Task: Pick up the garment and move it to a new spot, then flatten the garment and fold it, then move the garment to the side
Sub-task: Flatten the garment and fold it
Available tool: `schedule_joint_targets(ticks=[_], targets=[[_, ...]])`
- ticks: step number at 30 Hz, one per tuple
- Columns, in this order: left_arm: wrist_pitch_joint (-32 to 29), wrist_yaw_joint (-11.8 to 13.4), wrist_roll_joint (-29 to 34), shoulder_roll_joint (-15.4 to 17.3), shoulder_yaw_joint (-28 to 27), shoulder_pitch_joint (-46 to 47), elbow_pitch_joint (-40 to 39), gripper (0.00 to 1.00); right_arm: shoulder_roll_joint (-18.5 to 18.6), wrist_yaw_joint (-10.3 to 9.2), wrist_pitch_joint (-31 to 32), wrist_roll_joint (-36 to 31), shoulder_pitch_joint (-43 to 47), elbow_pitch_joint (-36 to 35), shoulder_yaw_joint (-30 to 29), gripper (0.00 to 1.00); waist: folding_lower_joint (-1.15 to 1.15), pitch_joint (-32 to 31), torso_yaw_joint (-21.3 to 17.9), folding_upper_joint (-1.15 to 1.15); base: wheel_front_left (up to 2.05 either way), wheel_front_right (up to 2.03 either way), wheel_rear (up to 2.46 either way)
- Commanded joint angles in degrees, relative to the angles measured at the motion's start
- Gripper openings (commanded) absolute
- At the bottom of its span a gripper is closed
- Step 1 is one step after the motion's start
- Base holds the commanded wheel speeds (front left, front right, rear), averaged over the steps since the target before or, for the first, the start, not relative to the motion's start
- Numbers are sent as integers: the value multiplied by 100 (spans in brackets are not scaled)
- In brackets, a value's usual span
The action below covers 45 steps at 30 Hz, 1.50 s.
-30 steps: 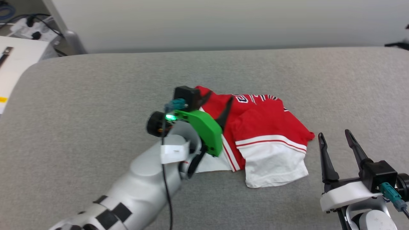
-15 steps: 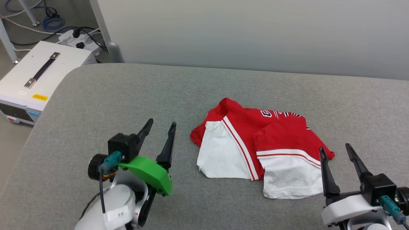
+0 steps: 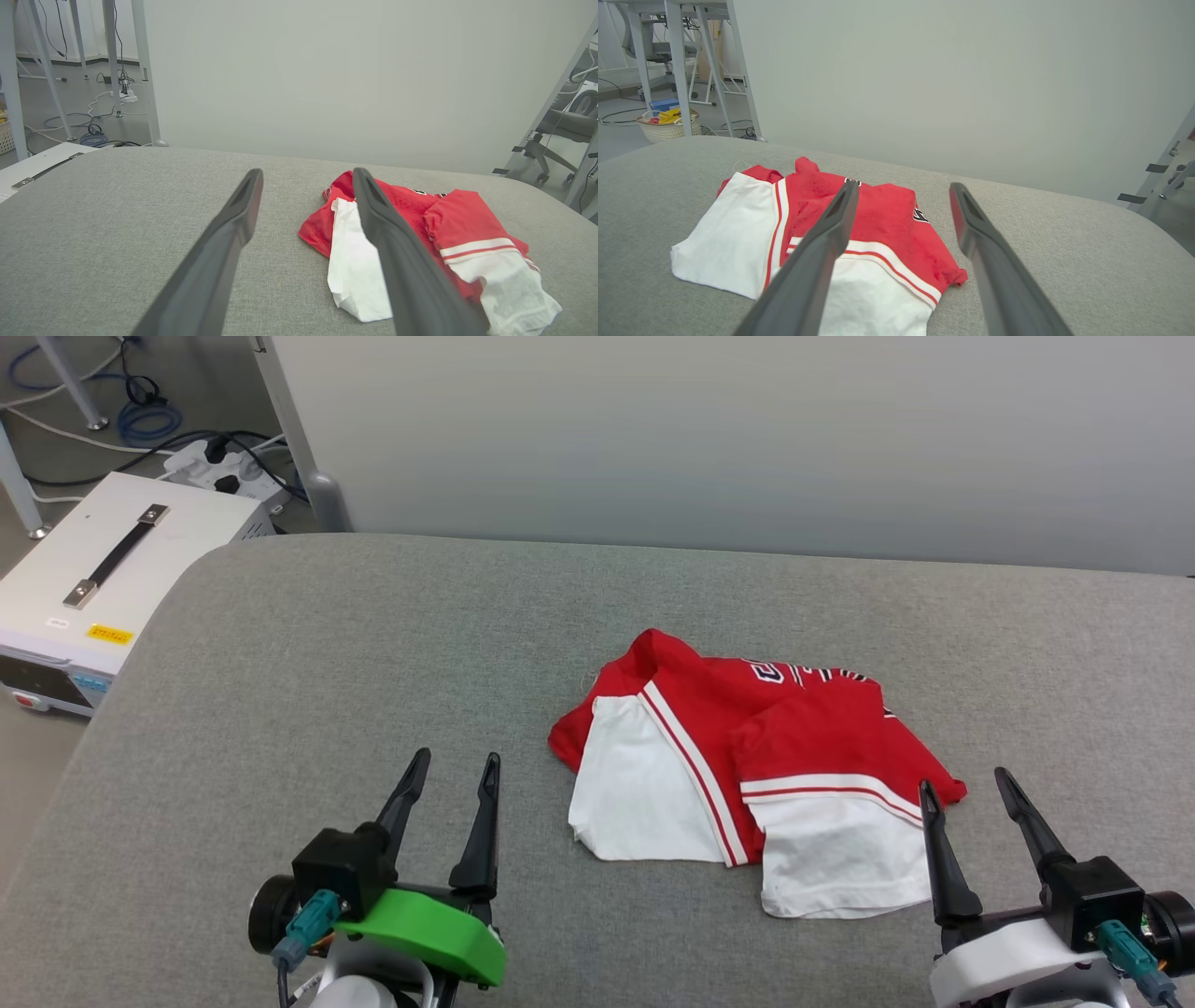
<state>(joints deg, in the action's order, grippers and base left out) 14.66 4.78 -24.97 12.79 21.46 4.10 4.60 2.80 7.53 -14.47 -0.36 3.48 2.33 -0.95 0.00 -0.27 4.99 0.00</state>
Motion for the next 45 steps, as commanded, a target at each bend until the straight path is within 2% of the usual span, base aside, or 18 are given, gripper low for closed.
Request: schedule_joint_targets(ticks=[1, 6, 11, 15, 17, 18, 19, 23, 31, 34, 37, 38, 39, 45], targets=[[33, -95, 117, -58, -86, -70, 2, 100, 8, -4, -52, 7, 52, -35, 12, 100, 0, 25, -7, 0, 0, 0, 0], [33, -397, 280, -259, -327, -69, 229, 100, 8, -4, -52, -1, 24, -38, 47, 100, 0, 93, -35, 0, 0, 0, 0], [-55, -634, 244, -388, -268, 135, 563, 100, 23, -4, -52, -21, -35, -66, 71, 100, 0, 248, -96, 0, 0, 0, 0], [-653, -679, 178, -452, -103, 468, 688, 100, 36, -4, -52, -44, -80, -93, 113, 100, 0, 415, -172, 0, 0, 0, 0], [-1175, -674, 99, -497, -1, 655, 713, 100, 44, -4, -52, -56, -112, -106, 127, 100, 0, 529, -228, 0, 0, 0, 0], [-1494, -659, 69, -510, 64, 738, 731, 100, 54, -4, -52, -59, -136, -109, 137, 100, 0, 599, -259, 0, 0, 0, 0], [-2408, -583, 94, -522, 306, 1002, 774, 100, 75, -4, -52, -76, -211, -108, 186, 100, 0, 804, -375, 0, 0, 0, 0], [-3031, -346, 181, -503, 395, 1174, 952, 100, 91, -4, -52, -87, -322, -98, 267, 100, 0, 984, -525, 0, 0, 0, 0], [-3303, 119, 552, -324, 402, 1437, 1523, 100, 91, -4, -52, -84, -434, -84, 324, 100, 0, 1204, -758, 0, 0, 0, 0], [-3319, 161, 588, -283, 407, 1487, 1780, 100, 87, -4, -52, -87, -442, -81, 331, 100, 0, 1240, -783, 0, 0, 0, 0], [-3460, 49, 491, -292, 457, 1461, 2085, 100, 83, -4, -52, -90, -456, -71, 331, 100, 0, 1256, -786, 0, 0, 0, 0], [-3468, 18, 470, -295, 467, 1460, 2141, 29, 82, -4, -52, -90, -462, -68, 329, 100, 0, 1258, -780, 0, 0, 0, 0], [-3439, -7, 455, -298, 474, 1463, 2195, 0, 82, -4, -52, -91, -468, -60, 323, 100, 0, 1249, -766, 0, 0, 0, 0], [-2959, -12, 312, -310, 311, 1417, 2227, 0, 98, -4, -52, -94, -430, 3, 304, 100, 0, 1075, -591, 0, 0, 0, 0]])
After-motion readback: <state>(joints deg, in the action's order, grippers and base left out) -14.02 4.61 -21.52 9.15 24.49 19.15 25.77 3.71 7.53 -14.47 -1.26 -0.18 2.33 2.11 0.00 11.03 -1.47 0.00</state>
